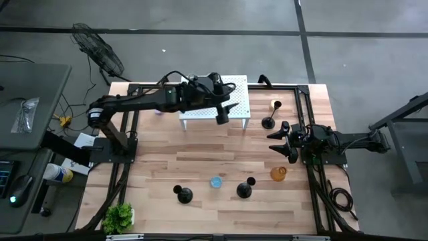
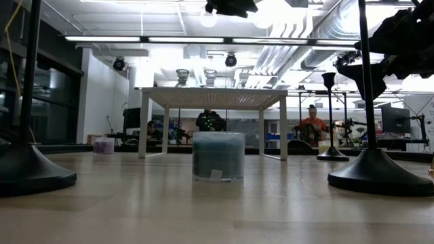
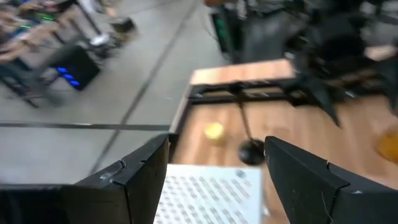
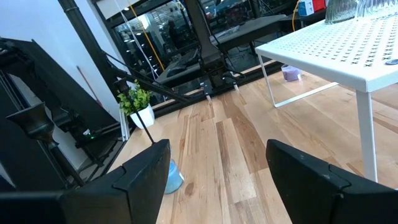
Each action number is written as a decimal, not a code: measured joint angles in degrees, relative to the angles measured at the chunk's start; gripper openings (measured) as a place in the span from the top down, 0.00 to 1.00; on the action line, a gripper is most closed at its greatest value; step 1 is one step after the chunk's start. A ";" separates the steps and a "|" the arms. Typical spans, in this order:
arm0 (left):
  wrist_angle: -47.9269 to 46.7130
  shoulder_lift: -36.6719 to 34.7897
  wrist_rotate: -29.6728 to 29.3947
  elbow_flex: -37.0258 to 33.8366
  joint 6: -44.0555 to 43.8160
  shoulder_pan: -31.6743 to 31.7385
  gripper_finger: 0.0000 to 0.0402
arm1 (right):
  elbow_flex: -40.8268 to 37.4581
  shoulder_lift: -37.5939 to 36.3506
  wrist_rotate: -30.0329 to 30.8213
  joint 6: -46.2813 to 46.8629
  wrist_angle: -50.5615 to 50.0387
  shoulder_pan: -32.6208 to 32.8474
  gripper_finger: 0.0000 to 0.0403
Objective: Pick & Place candle stick holders
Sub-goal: Put the purple scented candle on the shelf
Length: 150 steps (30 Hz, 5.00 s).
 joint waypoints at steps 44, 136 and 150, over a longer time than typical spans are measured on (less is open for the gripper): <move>3.03 -53.62 15.09 -57.31 -5.11 -0.72 0.35 | -0.02 1.07 0.02 0.00 -0.02 -0.02 0.36; -12.61 -30.11 1.07 -59.86 -46.94 38.52 0.50 | -0.02 1.05 0.00 0.00 0.02 0.00 0.36; -16.45 -30.09 0.09 -59.23 -45.05 44.15 0.50 | -0.02 1.06 0.00 0.00 0.02 -0.02 0.36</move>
